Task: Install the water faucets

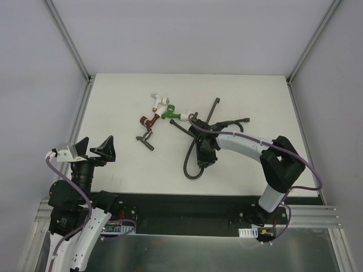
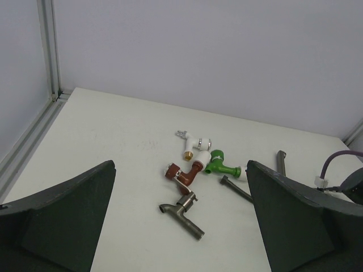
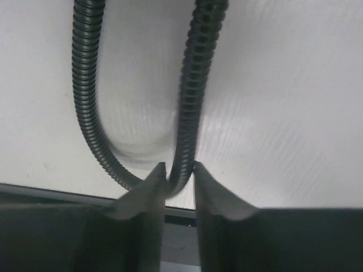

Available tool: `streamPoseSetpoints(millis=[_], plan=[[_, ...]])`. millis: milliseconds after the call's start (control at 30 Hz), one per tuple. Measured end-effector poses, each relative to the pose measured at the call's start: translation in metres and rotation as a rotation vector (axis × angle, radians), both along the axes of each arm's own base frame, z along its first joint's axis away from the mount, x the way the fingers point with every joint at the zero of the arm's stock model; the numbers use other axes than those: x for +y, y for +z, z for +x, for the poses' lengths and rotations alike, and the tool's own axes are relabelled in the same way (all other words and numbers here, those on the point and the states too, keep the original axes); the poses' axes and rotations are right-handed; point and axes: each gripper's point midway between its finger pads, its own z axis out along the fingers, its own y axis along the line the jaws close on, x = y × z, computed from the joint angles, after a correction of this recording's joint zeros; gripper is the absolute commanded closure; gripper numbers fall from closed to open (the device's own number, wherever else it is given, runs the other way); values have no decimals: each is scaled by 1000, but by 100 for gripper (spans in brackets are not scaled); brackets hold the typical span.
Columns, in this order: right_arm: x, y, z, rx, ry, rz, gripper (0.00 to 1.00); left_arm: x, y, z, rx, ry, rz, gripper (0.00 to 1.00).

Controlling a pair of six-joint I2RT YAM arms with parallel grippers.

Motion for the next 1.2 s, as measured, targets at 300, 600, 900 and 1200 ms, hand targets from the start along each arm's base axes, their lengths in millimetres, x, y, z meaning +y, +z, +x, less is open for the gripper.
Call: streamPoseSetpoints(millis=[300,600,900,1200], plan=[[-46,13,48,-79,-147,-23,20,0,0,0,0,1,0,1],[-139,59,163,-334,-504,-2,33,1,0,0,1,4,0,1],[-163,39,257,-399,-654,-8,43,3,-3,4,18,25,6,1],[-171,-15,287,-310,-709,18,55,2,-10,13,62,34,21,1]])
